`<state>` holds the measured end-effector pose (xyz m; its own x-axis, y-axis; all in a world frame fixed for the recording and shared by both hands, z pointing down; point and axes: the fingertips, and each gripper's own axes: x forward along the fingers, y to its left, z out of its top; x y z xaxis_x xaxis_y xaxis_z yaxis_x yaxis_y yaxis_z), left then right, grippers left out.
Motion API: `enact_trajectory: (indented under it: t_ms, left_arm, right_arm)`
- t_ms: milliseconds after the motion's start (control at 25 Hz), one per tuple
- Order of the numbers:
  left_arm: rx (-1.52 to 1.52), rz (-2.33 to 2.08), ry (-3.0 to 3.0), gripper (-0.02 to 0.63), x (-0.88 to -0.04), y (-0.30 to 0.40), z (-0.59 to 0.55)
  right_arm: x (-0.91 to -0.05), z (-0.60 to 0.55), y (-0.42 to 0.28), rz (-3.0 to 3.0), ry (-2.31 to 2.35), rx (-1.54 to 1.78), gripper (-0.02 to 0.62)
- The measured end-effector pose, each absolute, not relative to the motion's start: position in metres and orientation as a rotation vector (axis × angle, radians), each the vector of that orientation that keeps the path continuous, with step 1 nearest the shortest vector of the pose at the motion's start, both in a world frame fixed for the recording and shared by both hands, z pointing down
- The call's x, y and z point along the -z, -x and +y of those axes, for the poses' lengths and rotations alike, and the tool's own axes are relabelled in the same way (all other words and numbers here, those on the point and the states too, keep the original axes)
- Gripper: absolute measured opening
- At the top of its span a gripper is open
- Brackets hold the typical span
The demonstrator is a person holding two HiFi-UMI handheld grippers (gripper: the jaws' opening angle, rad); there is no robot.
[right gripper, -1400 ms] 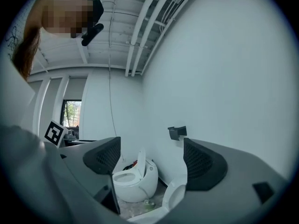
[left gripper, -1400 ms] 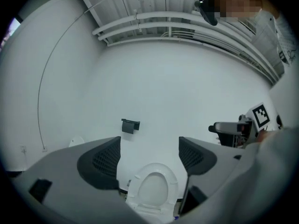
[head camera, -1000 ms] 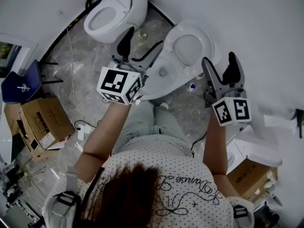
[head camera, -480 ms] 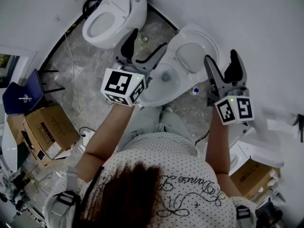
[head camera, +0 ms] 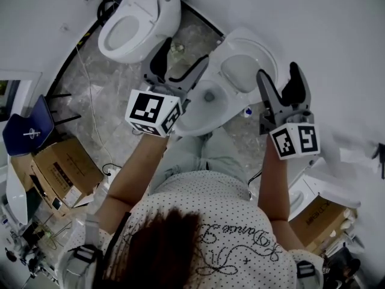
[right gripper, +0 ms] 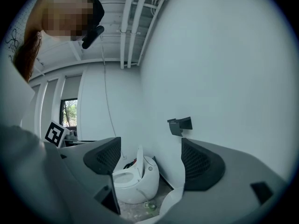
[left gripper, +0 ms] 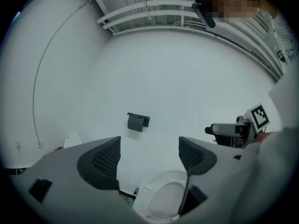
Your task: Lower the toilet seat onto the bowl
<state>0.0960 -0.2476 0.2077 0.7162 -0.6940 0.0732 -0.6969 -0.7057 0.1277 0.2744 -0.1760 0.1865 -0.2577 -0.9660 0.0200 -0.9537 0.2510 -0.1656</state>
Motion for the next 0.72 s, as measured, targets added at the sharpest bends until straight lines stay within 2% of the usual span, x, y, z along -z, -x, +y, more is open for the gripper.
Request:
enact_trajectory:
  t_ms: [400,720]
  left_arm:
    - [-0.038,-1.191,-2.701,0.373,-0.234,-0.130,-0.267]
    - [-0.063,-1.244,-2.642,0.373,-0.264,-0.156,-0.282]
  right_arm:
    - [-0.222,-0.207,-0.315,2.490,1.813,0.336,0.397]
    - [-0.274,-0.223,-0.353,2.562,1.786,0.500,0.337]
